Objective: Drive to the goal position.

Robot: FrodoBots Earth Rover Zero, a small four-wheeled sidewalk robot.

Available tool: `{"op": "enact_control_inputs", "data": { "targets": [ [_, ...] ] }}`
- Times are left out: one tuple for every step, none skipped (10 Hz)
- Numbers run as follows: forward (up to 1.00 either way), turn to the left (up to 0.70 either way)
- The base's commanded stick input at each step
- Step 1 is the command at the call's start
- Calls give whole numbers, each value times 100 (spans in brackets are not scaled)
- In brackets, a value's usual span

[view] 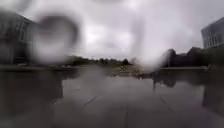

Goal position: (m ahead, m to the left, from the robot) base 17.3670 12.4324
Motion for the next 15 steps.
{"op": "enact_control_inputs", "data": {
  "targets": [
    [70, 0],
    [70, 0],
    [70, -11],
    [70, -17],
    [70, -19],
    [70, -19],
    [70, -11],
    [70, 0],
    [70, 0],
    [70, 0],
    [70, 0],
    [70, 0],
    [70, 0],
    [70, 0],
    [70, 0]
  ]
}}
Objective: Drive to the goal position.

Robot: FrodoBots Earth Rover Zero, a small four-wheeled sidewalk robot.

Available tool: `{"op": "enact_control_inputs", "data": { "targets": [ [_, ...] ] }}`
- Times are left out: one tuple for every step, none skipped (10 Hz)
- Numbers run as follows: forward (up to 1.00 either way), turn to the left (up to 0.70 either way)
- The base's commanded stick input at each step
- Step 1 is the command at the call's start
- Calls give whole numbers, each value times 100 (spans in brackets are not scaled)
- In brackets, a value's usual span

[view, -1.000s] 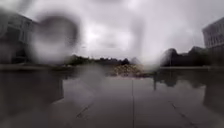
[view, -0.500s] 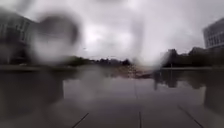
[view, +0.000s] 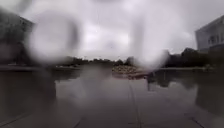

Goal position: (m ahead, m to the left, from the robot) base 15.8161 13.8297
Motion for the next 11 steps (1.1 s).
{"op": "enact_control_inputs", "data": {
  "targets": [
    [70, 0],
    [70, 0],
    [70, 0],
    [70, 0],
    [70, 0],
    [70, 0],
    [70, 0],
    [70, 5],
    [70, 32],
    [70, 35],
    [70, 34]
  ]
}}
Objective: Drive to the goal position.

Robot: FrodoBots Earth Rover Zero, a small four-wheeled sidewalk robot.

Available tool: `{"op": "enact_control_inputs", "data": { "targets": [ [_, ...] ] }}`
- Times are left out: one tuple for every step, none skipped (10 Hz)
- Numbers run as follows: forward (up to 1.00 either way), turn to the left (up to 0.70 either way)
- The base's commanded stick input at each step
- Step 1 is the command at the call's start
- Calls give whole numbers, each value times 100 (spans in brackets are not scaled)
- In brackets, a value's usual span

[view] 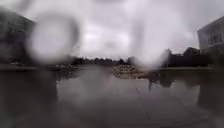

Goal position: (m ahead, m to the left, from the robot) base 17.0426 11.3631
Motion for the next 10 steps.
{"op": "enact_control_inputs", "data": {
  "targets": [
    [70, 17],
    [70, 0],
    [70, 0],
    [70, 0],
    [70, 0],
    [70, 0],
    [70, 0],
    [70, 0],
    [70, 0],
    [70, 0]
  ]
}}
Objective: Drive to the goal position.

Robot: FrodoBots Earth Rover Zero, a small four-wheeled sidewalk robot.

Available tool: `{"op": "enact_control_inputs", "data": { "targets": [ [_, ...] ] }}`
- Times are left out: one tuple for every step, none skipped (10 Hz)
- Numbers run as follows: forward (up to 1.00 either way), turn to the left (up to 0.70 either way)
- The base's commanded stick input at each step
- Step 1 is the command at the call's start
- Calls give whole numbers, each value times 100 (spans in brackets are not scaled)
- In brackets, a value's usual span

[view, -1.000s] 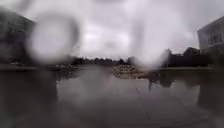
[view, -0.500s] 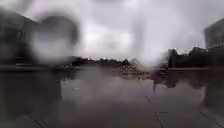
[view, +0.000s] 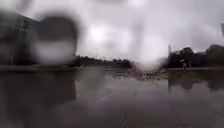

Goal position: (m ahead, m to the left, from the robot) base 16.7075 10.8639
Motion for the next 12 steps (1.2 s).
{"op": "enact_control_inputs", "data": {
  "targets": [
    [70, 0],
    [70, 0],
    [70, 0],
    [70, 0],
    [70, 0],
    [70, 0],
    [70, 0],
    [70, 0],
    [70, 0],
    [70, 0],
    [70, 0],
    [70, 0]
  ]
}}
